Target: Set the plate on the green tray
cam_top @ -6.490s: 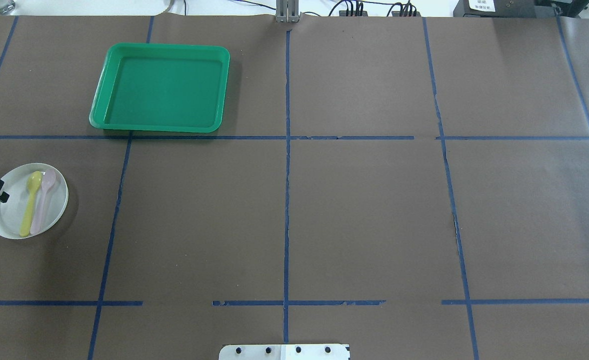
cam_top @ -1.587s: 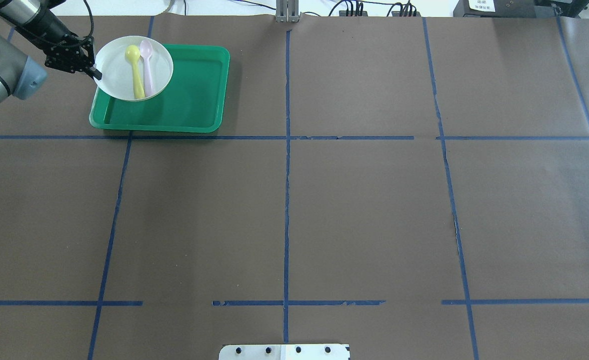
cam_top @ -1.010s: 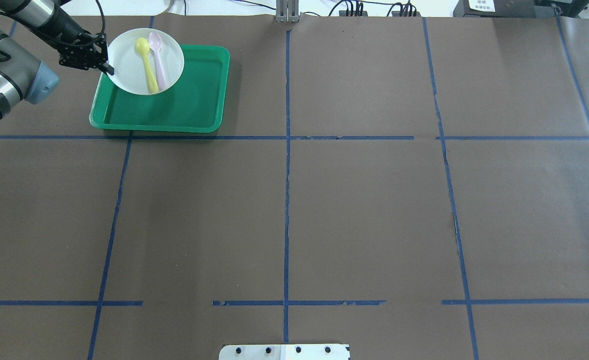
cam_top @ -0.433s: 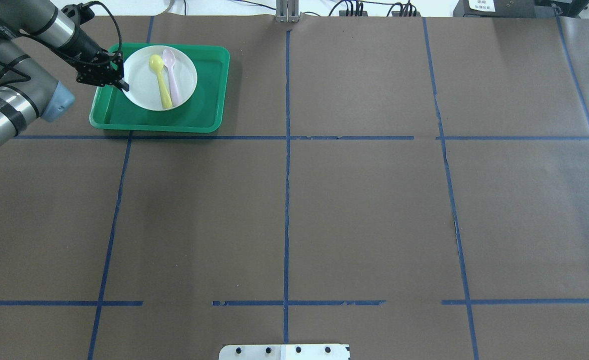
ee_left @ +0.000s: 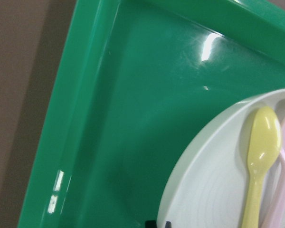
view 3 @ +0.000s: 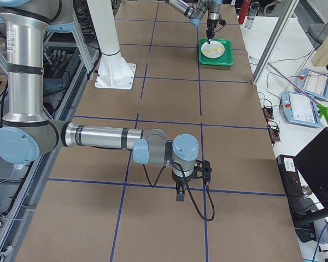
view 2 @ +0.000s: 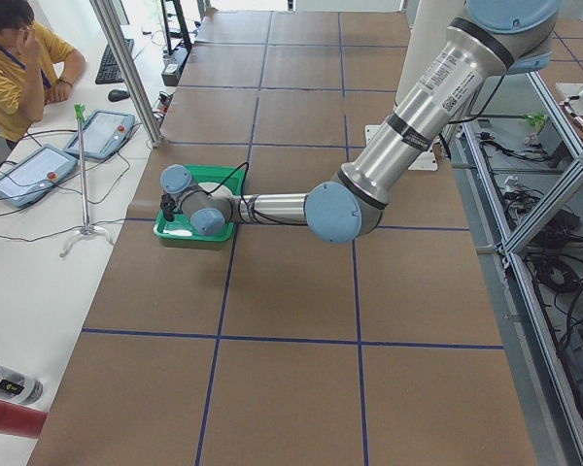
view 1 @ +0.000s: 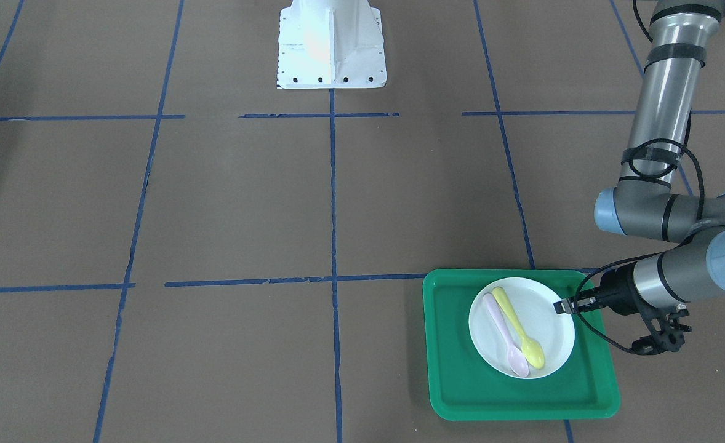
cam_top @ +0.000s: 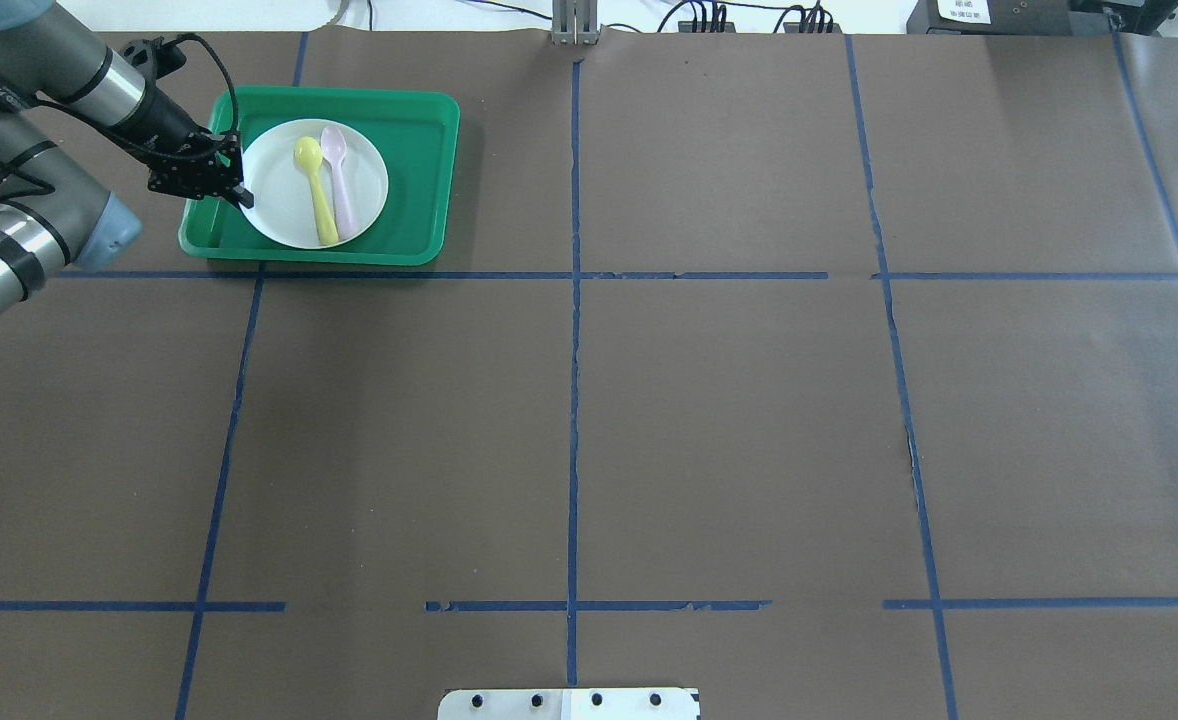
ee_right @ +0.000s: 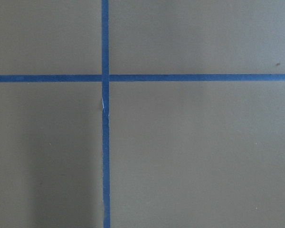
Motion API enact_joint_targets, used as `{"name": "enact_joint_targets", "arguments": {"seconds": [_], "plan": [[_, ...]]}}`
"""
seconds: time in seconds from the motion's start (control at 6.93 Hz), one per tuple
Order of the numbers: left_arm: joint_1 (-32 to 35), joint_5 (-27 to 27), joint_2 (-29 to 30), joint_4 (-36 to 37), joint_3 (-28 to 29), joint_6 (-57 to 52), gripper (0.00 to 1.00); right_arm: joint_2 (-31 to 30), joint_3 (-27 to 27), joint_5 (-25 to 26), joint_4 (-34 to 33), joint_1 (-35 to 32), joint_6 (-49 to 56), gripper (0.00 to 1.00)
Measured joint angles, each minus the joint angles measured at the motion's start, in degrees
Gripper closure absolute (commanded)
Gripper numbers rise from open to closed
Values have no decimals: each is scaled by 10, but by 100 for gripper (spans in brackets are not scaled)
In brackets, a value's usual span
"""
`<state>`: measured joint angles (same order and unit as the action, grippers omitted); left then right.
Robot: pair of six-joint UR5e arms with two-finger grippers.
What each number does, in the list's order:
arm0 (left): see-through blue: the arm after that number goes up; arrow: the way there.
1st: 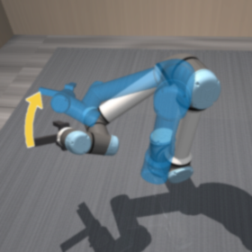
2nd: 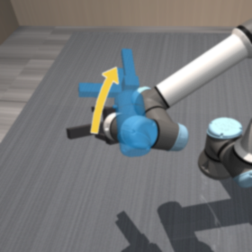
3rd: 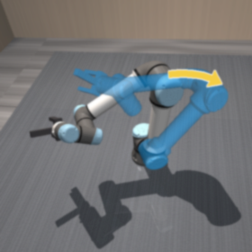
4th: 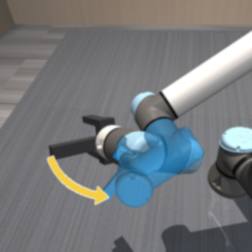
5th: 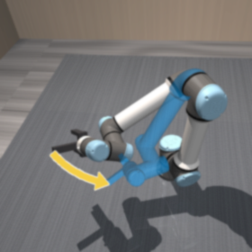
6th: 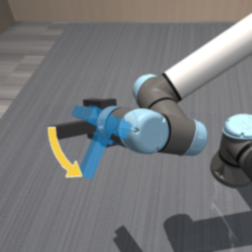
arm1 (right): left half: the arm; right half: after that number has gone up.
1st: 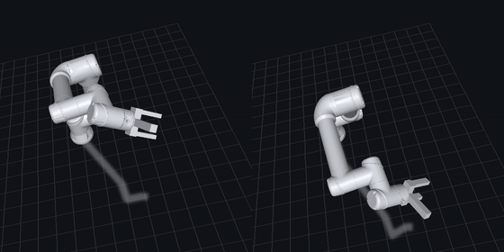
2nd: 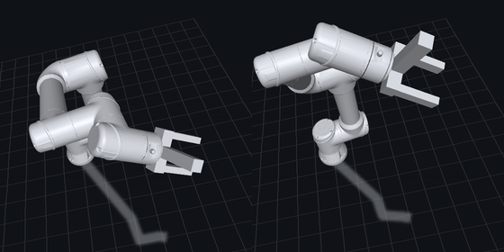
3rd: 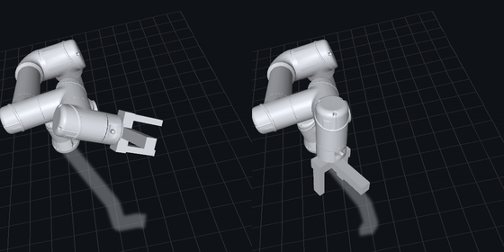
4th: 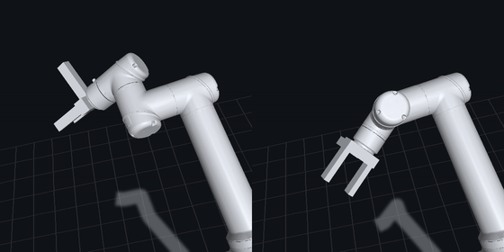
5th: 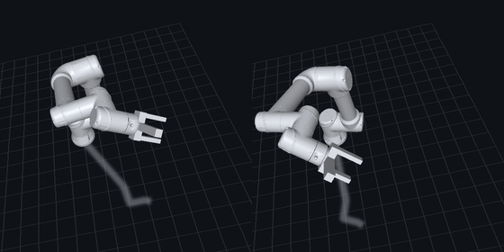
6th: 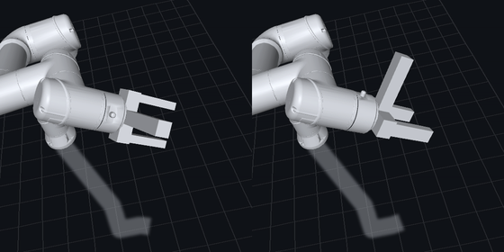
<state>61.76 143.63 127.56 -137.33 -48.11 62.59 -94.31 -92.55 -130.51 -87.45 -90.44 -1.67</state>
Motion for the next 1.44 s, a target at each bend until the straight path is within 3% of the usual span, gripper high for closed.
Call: {"name": "enact_joint_targets", "arguments": {"seconds": [0.43,0.87,1.44], "plan": [[13,1,-24,-2,-41,-4,0,0,0,0,0,0,0,0],[60,13,-120,5,-158,-50,0,0,0,0,0,0,0,0],[126,59,-254,18,-197,-271,0,0,0,0,0,0,0,0]]}}
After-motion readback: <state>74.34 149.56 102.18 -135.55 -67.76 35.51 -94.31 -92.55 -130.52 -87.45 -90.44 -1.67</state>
